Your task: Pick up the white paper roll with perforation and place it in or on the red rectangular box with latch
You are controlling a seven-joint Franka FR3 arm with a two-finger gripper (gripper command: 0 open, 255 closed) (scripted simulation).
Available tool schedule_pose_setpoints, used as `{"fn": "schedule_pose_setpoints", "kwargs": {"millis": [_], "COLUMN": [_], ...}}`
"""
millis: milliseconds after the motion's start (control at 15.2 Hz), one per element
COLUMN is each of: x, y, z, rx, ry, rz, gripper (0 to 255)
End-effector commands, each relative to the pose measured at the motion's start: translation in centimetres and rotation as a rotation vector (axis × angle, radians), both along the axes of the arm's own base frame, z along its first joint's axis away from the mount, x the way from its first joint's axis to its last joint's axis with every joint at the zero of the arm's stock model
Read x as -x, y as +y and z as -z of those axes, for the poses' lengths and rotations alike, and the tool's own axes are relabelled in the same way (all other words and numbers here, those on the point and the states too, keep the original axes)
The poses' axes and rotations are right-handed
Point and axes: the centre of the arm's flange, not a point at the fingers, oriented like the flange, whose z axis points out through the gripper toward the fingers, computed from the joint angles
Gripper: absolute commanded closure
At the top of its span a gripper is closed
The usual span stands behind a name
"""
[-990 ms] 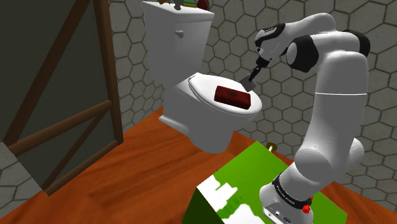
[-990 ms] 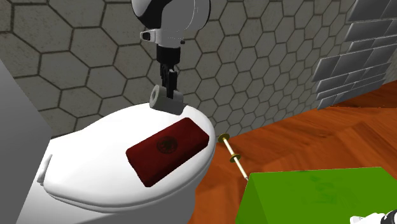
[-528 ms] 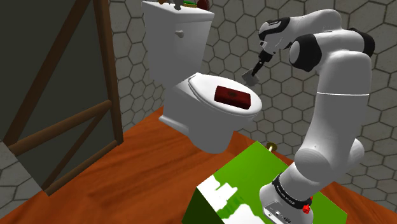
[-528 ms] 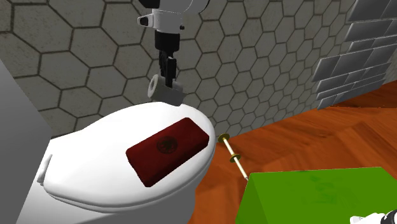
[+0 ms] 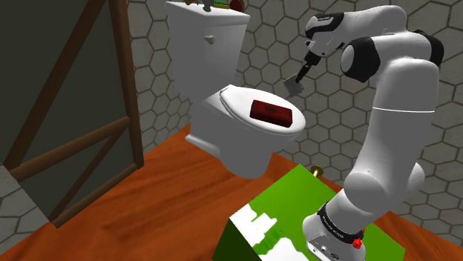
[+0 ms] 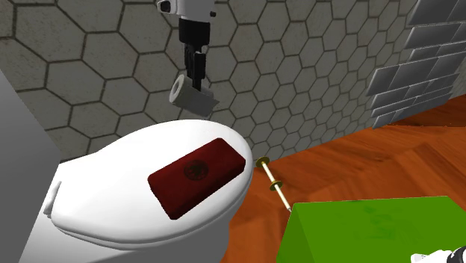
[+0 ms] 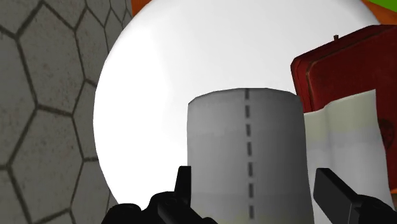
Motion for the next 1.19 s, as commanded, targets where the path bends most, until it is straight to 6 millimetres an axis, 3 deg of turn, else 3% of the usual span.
{"fn": "schedule_pose_setpoints", "kwargs": {"millis": [0, 528, 594, 1122], "x": [0.5, 2.7, 3.1, 3.1], "y": [2.0, 12.2, 14.3, 14.3], "z": [-0.5, -2.0, -2.4, 1.8], "rx": [0.0, 0.0, 0.0, 0.0], "ry": [-0.001, -0.001, -0.001, -0.001], "rz": [0.0, 0.0, 0.0, 0.0], "gripper": [255, 255, 255, 255]}}
